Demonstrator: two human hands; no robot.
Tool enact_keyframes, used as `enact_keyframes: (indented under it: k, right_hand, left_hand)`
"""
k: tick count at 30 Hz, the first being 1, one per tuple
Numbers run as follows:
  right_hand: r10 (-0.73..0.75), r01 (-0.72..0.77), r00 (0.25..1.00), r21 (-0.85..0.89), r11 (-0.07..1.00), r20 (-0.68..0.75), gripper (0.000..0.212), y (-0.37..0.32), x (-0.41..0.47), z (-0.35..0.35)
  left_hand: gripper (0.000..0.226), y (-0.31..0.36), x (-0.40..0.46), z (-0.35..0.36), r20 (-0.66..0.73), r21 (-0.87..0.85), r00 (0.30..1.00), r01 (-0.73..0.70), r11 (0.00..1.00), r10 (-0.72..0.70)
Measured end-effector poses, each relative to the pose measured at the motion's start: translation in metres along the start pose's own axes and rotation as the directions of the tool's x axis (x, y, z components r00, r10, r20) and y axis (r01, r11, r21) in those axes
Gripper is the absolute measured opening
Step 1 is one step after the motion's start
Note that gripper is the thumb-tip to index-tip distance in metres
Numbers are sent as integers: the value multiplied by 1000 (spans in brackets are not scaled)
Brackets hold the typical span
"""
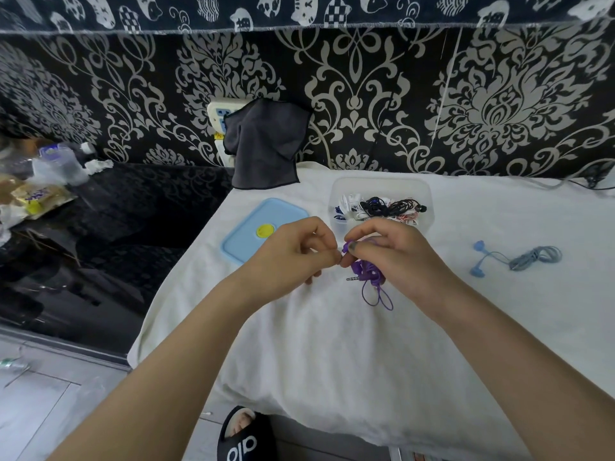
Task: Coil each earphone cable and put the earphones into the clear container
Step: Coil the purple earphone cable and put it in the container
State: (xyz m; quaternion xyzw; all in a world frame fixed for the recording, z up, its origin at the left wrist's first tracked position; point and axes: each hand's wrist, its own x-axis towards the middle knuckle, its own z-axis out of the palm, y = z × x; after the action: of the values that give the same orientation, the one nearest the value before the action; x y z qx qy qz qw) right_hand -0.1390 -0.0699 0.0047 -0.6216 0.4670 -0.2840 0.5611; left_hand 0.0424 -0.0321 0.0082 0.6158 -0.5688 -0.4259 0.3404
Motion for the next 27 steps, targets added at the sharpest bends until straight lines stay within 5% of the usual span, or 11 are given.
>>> enact_keyframes:
  k: [11, 27]
  right_hand:
    - [-115, 116, 993, 15, 993, -20, 10, 4, 0, -1]
    - [-52, 59, 998, 170, 984, -46, 5, 4, 0, -2]
  left_hand:
    - [12, 4, -1, 0, 7, 19, 1000, 0, 1000, 0]
    - [12, 2, 0, 3, -12, 91, 987, -157, 983, 158]
